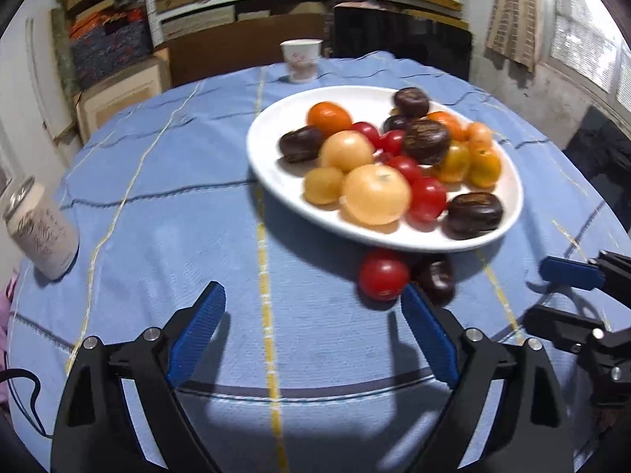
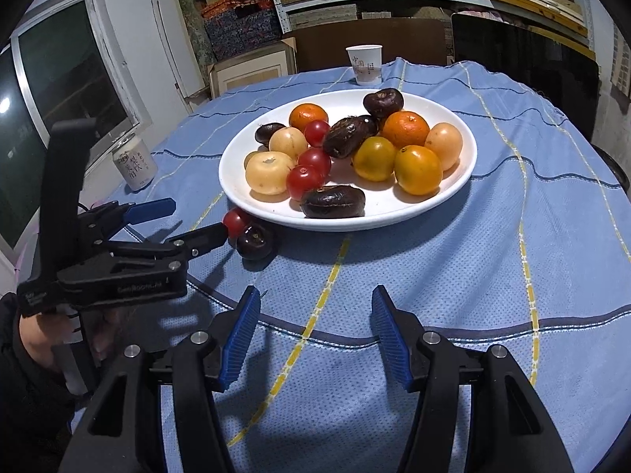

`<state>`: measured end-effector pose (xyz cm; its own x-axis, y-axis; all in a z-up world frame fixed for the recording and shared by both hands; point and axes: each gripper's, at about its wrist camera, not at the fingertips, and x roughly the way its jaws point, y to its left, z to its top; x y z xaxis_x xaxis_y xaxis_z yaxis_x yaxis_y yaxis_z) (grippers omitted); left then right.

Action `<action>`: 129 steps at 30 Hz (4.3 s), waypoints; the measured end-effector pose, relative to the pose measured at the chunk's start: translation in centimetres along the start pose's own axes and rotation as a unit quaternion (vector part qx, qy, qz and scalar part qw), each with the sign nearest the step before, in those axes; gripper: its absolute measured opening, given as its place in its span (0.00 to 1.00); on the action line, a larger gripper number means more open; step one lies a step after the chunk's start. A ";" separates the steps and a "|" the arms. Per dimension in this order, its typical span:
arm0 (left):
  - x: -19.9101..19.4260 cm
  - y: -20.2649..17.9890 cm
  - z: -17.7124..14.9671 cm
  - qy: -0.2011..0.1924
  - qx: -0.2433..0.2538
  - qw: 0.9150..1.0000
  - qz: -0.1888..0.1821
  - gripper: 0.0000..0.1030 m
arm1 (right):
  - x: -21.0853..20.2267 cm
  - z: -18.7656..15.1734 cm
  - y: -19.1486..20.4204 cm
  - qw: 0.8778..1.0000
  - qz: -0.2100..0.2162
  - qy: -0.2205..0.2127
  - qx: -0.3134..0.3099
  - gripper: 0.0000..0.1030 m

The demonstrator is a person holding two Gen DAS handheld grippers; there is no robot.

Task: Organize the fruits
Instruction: 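Grasp the last red tomato with the left gripper, then grasp the dark plum with the right gripper while the left gripper holds the tomato, then carry both fruits onto the white plate and open both grippers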

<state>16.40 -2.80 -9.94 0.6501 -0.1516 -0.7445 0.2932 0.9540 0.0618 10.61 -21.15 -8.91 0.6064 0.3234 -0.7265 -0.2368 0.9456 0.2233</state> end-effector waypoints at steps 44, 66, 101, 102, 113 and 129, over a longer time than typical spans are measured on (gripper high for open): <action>1.7 0.3 0.5 0.028 0.013 0.999 0.022 0.84 | -0.6 -0.3 0.6 1.000 -0.003 -0.004 -0.009 0.59; -0.4 1.3 1.1 -0.016 -0.012 1.000 -0.014 0.30 | 0.2 0.8 2.7 0.999 -0.008 0.008 -0.040 0.59; -0.8 2.4 0.9 -0.032 -0.035 0.999 0.012 0.30 | 1.3 0.5 2.3 1.000 -0.011 0.015 -0.022 0.27; -1.1 2.2 0.8 -0.037 -0.036 0.999 0.012 0.30 | 1.0 0.4 2.0 1.000 -0.012 0.013 -0.019 0.27; -5.1 2.1 0.0 -0.076 -0.055 0.995 -0.041 0.30 | -3.6 0.3 -1.7 1.000 -0.018 -0.023 -0.005 0.27; -1.8 -3.7 7.2 -0.067 0.030 0.996 -0.048 0.30 | 0.1 10.7 -3.0 0.999 -0.004 -0.037 -0.010 0.27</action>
<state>19.15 -7.93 -4.02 0.7038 -0.2785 -0.6535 0.3974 0.9169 0.0373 19.49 -23.54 -2.64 0.6630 0.3178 -0.6778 -0.2456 0.9476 0.2041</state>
